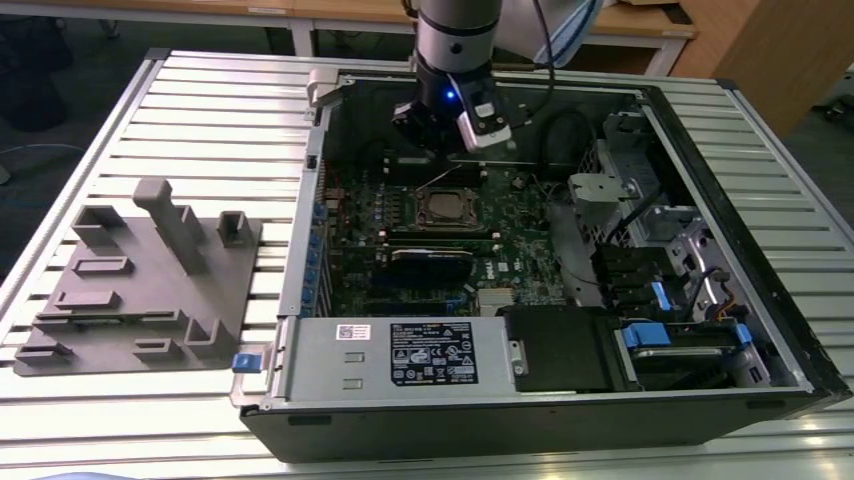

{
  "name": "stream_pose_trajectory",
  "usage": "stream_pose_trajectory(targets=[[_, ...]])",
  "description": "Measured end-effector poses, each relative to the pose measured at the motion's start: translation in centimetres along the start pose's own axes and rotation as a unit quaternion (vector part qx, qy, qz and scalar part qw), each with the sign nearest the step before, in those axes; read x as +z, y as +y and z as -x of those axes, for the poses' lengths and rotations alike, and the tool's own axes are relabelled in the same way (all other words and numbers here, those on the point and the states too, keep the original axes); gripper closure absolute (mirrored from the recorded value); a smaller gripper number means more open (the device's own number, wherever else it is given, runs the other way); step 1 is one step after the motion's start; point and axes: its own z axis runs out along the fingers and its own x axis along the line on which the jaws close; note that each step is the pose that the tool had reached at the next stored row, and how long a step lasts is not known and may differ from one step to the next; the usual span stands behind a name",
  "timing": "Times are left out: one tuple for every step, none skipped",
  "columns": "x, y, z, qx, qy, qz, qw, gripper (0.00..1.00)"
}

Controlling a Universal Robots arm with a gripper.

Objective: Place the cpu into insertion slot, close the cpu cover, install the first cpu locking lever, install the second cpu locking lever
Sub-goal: 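Install the first cpu locking lever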

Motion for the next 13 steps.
stream_pose_trajectory(targets=[[0.18,0.03,0.11,0.000,0.0000,0.0001,1.0000,0.89],[0.34,0.07,0.22,0.000,0.0000,0.0000,1.0000,0.89],[0.49,0.10,0.32,0.000,0.0000,0.0000,1.0000,0.89],[0.62,0.13,0.42,0.000,0.0000,0.0000,1.0000,0.89],[0.75,0.17,0.50,0.000,0.0000,0.0000,1.0000,0.89],[0.88,0.22,0.55,0.000,0.0000,-0.0001,1.0000,0.89],[0.99,0.28,0.57,0.000,0.0000,-0.0001,1.0000,0.89],[1.11,0.38,0.58,0.000,0.0000,-0.0001,1.0000,0.89],[1.22,0.46,0.57,0.000,0.0000,0.0000,1.0000,0.89],[1.30,0.54,0.56,0.000,0.0000,0.0000,1.0000,0.89],[1.39,0.61,0.55,0.000,0.0000,0.0000,1.0000,0.89],[1.47,0.66,0.55,0.000,-0.0001,0.0000,1.0000,0.89],[1.57,0.70,0.54,0.000,-0.0001,0.0000,1.0000,0.89]])
